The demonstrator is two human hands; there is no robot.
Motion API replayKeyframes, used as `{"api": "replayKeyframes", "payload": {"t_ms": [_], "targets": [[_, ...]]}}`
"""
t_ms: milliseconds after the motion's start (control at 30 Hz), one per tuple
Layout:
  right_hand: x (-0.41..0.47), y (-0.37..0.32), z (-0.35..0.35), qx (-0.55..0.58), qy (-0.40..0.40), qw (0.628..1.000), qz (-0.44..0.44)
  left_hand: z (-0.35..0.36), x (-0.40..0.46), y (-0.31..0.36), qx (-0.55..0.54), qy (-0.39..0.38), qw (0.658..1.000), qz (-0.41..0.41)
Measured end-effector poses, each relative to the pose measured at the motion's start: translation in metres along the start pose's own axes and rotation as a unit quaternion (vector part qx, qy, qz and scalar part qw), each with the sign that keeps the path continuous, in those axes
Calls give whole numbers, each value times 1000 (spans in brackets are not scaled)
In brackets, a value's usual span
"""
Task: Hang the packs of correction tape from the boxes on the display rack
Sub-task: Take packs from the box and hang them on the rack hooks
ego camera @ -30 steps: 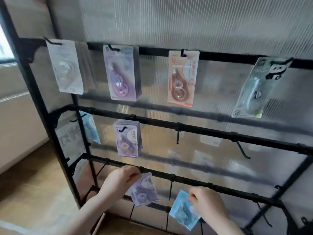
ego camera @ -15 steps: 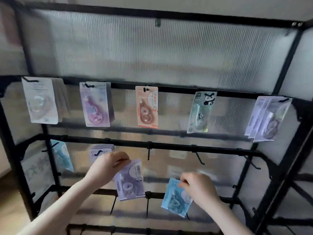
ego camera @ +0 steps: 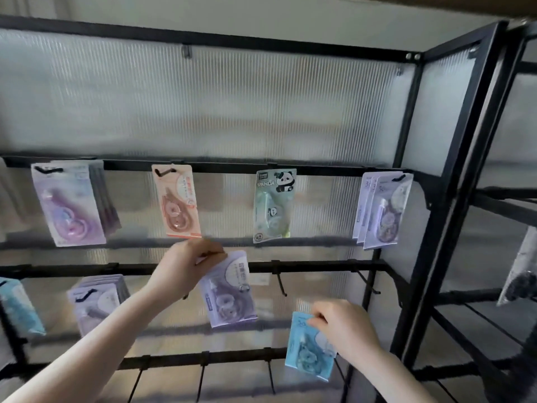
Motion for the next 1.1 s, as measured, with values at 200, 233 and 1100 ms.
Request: {"api": "replayKeyframes", "payload": {"t_ms": [200, 233, 1100], "targets": [[2, 37, -3, -14, 4, 1000, 8, 29, 24, 27, -25, -10, 999, 19], [2, 42, -3, -15, 5, 1000, 10, 33, 26, 30, -31, -11, 999, 19], [-15, 166, -36, -59, 39, 996, 59, 89, 124, 185, -84, 26, 994, 60]]}}
Point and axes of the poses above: each hand's wrist, its own x-axis towards the middle knuckle, its own z-axis out of the palm, y = z × x, the point moved 6 cm from there along x, towards the middle knuckle, and after that the axes turned 3 degrees about y, right-handed, at the moved point
